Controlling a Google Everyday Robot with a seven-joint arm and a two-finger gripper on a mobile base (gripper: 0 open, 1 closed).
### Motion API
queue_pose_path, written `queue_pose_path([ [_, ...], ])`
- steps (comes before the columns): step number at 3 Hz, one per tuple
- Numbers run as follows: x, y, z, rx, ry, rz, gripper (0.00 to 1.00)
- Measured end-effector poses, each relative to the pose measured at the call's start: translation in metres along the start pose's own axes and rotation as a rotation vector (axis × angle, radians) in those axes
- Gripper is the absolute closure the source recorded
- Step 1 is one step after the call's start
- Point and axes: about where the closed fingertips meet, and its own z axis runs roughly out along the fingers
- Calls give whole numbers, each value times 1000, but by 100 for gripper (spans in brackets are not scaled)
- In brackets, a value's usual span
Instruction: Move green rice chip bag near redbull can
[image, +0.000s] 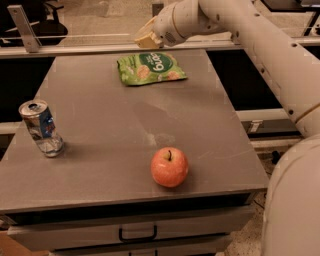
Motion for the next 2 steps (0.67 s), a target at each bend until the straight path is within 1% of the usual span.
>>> queue_pose_path([
  [1,-5,12,15,-59,-22,-22,100],
  [2,-4,12,16,-59,-19,-21,85],
])
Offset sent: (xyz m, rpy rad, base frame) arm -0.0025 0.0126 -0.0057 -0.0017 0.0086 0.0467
